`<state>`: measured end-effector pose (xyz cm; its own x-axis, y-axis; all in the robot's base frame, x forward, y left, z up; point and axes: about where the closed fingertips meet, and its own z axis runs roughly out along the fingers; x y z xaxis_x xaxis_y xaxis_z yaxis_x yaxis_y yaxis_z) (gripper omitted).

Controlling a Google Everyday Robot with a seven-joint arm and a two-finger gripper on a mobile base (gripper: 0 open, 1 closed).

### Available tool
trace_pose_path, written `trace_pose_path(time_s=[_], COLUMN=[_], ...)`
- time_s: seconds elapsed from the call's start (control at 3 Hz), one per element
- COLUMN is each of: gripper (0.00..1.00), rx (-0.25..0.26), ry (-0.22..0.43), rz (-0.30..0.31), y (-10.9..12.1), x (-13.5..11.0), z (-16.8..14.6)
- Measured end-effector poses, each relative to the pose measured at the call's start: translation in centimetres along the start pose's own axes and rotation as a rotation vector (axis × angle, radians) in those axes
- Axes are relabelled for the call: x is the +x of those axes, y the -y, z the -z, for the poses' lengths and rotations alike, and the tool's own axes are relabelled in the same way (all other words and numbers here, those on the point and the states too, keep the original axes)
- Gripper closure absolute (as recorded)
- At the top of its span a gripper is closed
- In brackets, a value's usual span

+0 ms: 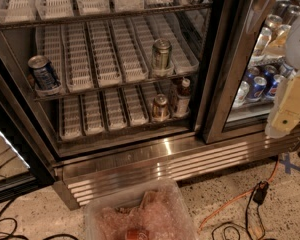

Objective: Pick pepsi can from middle shelf of fridge

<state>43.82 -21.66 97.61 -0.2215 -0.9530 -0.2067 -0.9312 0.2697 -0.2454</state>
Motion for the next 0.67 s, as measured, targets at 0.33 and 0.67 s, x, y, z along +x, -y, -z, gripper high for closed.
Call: trace_pose_path(time_s=[0.33,0.67], gripper=[0.0,0.0], rx=[0.013,0.024], ry=[0.009,0.062], rz=[0.0,-0.02], y=[0.1,0.0], x=[-0.4,-3.9], z=[-0.2,-2.5])
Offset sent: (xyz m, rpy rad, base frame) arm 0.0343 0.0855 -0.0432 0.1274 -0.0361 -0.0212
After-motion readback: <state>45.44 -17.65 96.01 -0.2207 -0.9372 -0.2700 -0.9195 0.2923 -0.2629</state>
